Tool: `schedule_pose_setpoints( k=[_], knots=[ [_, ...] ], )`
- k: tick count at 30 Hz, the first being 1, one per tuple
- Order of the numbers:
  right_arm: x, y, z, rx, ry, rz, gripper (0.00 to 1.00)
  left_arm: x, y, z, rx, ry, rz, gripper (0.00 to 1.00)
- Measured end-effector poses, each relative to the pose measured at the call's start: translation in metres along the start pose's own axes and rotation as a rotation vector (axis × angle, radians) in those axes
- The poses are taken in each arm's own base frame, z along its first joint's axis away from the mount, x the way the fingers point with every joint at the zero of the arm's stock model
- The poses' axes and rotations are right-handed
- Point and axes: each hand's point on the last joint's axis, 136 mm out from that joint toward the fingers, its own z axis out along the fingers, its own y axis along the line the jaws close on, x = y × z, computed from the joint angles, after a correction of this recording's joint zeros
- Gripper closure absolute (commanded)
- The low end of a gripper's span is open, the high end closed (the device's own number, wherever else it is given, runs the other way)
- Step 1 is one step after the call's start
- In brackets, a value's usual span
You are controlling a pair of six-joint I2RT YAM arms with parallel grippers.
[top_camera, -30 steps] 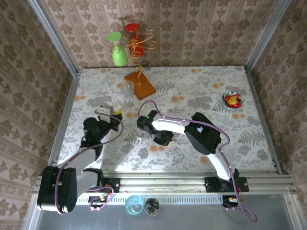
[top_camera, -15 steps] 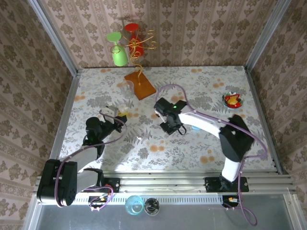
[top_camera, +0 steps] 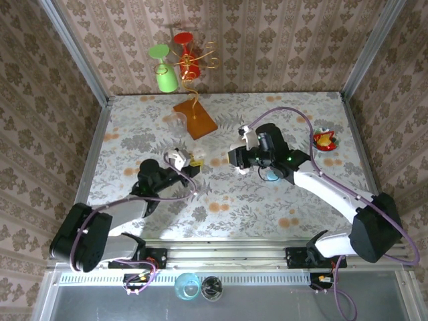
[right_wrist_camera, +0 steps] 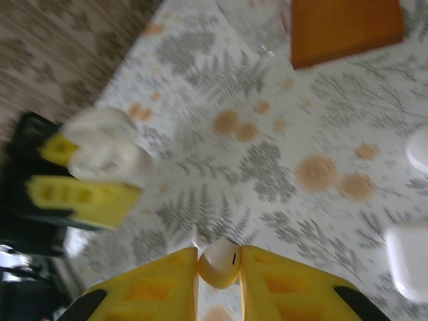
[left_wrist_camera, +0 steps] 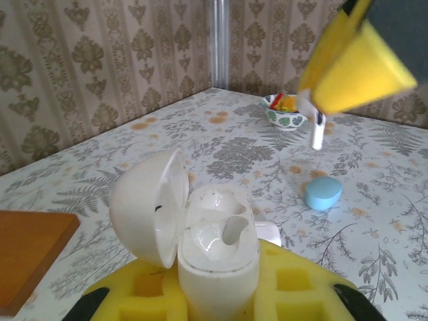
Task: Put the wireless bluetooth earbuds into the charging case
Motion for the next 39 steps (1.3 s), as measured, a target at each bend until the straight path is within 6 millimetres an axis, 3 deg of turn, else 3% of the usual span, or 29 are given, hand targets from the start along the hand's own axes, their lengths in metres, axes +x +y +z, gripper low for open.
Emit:
schedule_pose_setpoints(
  k=[7,13,19,30,39],
  knots=[
    [-0.023,0.029,-0.004,-0.159,-0.087,0.051,0.77,0.015,-0.007,0.016,0.03,-0.003,0.002,1.0],
    [-0.027,0.041,-0.003,-0.227,-0.096,0.066,0.77,0.005,-0.013,0.027,0.056,-0.053,0.032,1.0],
    [-0.024,0.044,0.003,-0.251,-0.078,0.077,0.78,-0.008,-0.019,0.032,0.076,-0.095,0.075,1.0],
    [-0.013,0.033,0.019,-0.235,-0.04,0.098,0.77,-0.011,-0.025,0.035,0.091,-0.104,0.099,1.0],
    [-0.013,0.033,0.02,-0.236,-0.04,0.097,0.77,-0.011,-0.023,0.035,0.079,-0.101,0.098,1.0]
  ],
)
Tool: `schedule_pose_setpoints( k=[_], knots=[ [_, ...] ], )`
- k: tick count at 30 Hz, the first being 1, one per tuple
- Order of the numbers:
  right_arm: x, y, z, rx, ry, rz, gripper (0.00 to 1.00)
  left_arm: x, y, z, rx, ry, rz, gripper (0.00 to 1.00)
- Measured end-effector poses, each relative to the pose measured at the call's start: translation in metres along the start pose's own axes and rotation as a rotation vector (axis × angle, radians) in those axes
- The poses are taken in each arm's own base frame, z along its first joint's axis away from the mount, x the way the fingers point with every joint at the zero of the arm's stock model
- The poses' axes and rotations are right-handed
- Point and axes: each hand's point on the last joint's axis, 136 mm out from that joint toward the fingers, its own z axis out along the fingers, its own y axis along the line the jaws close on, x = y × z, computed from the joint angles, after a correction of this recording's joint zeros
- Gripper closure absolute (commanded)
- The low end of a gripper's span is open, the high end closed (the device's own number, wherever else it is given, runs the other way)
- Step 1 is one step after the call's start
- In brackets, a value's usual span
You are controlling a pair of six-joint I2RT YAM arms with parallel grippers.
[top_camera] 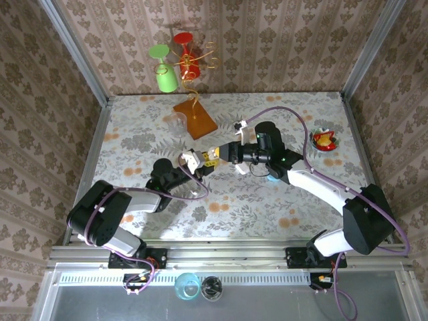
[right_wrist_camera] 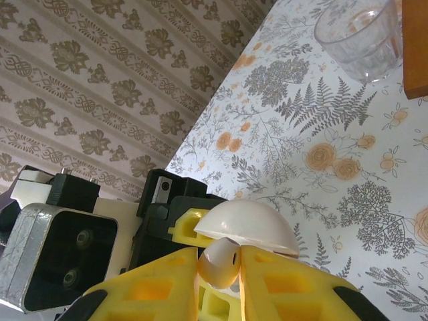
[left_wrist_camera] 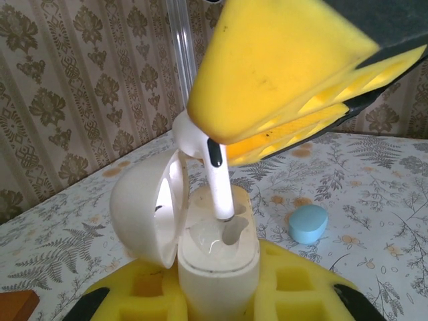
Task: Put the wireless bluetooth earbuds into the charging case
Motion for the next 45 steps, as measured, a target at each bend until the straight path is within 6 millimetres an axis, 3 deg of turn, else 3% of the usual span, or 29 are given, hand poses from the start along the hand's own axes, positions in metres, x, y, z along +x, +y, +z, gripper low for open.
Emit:
schedule_pose_setpoints(
  k=[19,26,45],
  knots=[
    [0.009,-0.002,0.004,-0.008,0.035,-0.015,0.77,0.0,0.004,0.001,-0.02,0.002,-0.001,1.0],
    [0.009,-0.003,0.004,-0.006,0.037,-0.005,0.78,0.012,0.004,0.003,-0.017,0.028,0.014,1.0],
    [0.021,-0.014,0.001,0.042,0.08,0.036,0.78,0.021,0.01,0.0,-0.056,0.056,0.186,1.0]
  ],
)
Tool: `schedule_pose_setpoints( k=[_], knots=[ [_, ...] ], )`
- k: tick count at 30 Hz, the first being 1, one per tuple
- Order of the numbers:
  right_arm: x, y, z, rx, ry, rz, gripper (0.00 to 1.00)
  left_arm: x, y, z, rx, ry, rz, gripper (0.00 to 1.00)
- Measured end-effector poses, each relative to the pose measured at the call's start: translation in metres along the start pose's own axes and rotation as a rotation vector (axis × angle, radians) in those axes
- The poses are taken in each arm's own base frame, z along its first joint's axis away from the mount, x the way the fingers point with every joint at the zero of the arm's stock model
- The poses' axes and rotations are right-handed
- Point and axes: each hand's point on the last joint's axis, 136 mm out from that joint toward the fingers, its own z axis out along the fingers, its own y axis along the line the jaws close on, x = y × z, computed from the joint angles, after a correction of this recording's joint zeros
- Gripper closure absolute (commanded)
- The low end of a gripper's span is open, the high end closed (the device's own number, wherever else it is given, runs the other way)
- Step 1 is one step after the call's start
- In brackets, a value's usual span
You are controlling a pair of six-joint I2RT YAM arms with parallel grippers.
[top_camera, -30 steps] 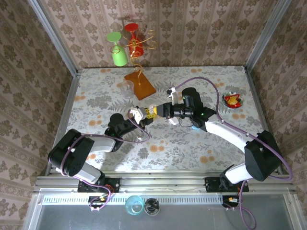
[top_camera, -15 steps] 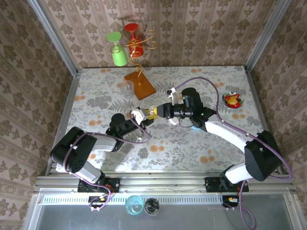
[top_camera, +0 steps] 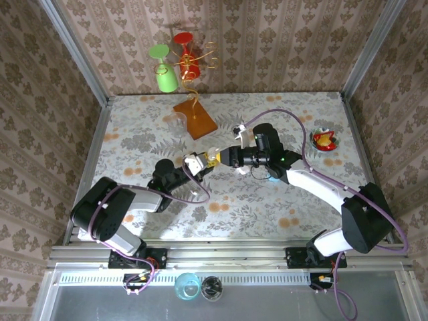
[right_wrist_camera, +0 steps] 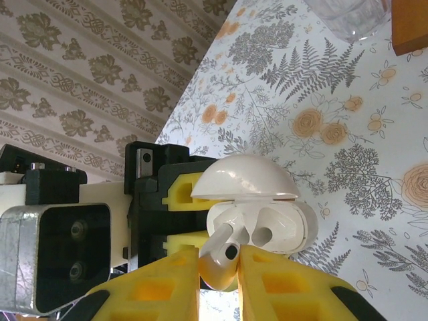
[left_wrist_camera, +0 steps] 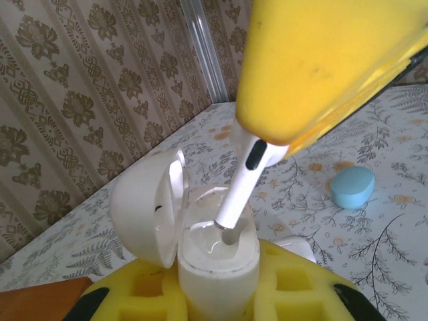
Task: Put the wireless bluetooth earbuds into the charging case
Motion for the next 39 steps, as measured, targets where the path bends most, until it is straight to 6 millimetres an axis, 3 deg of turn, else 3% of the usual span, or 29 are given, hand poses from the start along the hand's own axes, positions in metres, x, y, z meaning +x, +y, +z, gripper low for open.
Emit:
schedule_pose_setpoints(
  k=[13,25,39],
  knots=[
    [-0.004,-0.002,-0.005,0.033,0.024,0.031,0.79,0.006,0.002,0.0,-0.014,0.019,0.049,1.0],
    [0.012,-0.019,0.007,0.069,0.106,0.09,0.78,0.013,0.001,0.0,-0.02,0.041,0.077,1.0],
    [0.007,-0.019,0.009,0.082,0.124,0.109,0.79,0.019,0.0,-0.002,-0.017,0.058,0.118,1.0]
  ],
)
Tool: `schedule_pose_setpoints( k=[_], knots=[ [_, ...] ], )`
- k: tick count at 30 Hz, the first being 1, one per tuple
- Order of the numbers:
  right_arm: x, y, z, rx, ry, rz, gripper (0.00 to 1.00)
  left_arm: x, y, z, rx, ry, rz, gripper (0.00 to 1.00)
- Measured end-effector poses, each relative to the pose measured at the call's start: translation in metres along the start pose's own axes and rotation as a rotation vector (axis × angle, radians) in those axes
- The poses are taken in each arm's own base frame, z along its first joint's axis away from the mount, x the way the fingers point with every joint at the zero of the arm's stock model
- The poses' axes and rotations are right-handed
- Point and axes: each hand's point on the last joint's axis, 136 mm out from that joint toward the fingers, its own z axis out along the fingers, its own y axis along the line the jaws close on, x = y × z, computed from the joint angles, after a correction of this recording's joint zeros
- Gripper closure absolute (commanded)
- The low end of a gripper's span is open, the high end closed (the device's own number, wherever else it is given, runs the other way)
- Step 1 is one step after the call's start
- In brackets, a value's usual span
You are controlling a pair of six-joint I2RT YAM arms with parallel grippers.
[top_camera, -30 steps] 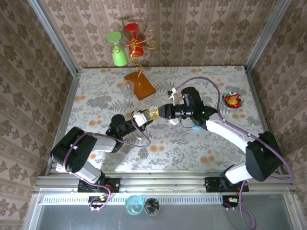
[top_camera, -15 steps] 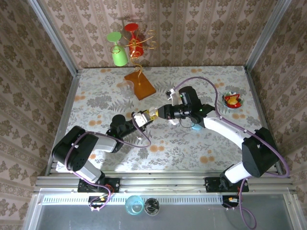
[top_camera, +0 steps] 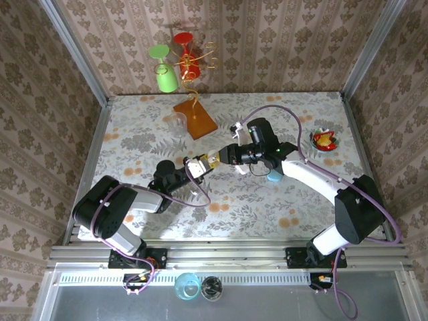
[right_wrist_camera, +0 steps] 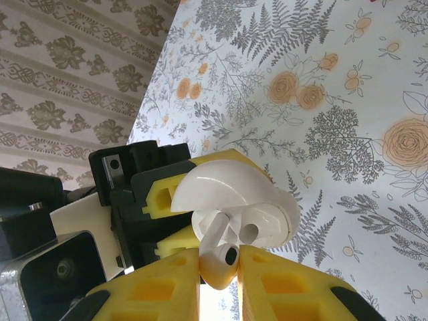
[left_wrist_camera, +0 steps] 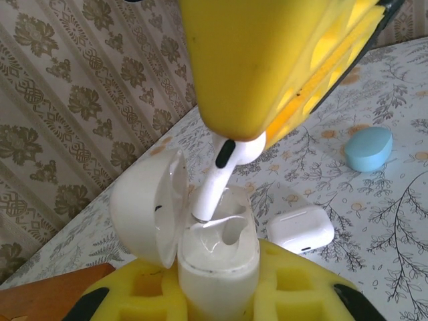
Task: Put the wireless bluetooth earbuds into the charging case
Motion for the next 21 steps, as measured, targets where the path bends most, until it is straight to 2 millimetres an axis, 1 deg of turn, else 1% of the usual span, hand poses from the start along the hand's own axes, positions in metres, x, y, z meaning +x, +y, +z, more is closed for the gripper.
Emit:
schedule_pose_setpoints(
  k=[9,21],
  knots=[
    [0.007,-0.005,0.001,0.016,0.028,0.042,0.79,0.008,0.0,-0.001,-0.009,0.025,0.064,1.0],
    [0.013,-0.01,0.01,0.008,0.068,0.069,0.79,0.01,-0.002,-0.002,-0.007,0.034,0.092,1.0]
  ],
)
